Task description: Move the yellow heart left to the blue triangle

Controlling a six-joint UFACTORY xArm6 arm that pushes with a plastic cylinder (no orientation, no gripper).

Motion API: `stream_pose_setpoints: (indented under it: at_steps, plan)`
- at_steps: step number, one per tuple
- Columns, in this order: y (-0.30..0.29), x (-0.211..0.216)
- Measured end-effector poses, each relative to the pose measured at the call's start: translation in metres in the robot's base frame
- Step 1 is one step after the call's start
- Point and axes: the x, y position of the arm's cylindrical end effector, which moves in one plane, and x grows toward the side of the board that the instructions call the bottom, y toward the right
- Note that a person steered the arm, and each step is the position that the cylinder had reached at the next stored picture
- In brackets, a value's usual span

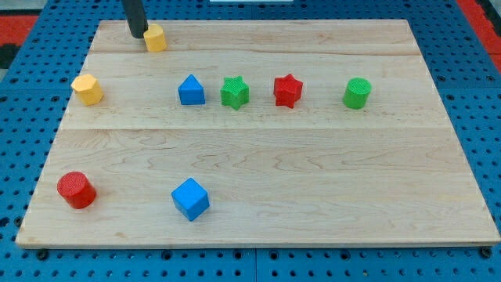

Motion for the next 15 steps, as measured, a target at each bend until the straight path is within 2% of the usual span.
stream_pose_setpoints:
  at_steps: [1, 3, 5, 7, 9, 12, 15]
  plan:
    - [0.009, 0.001]
    - [0.022, -0.029]
    - [0.037, 0.059]
    - [0.028, 0.016]
    - [0.082, 0.033]
    - [0.043, 0.082]
    - [0.018, 0.104]
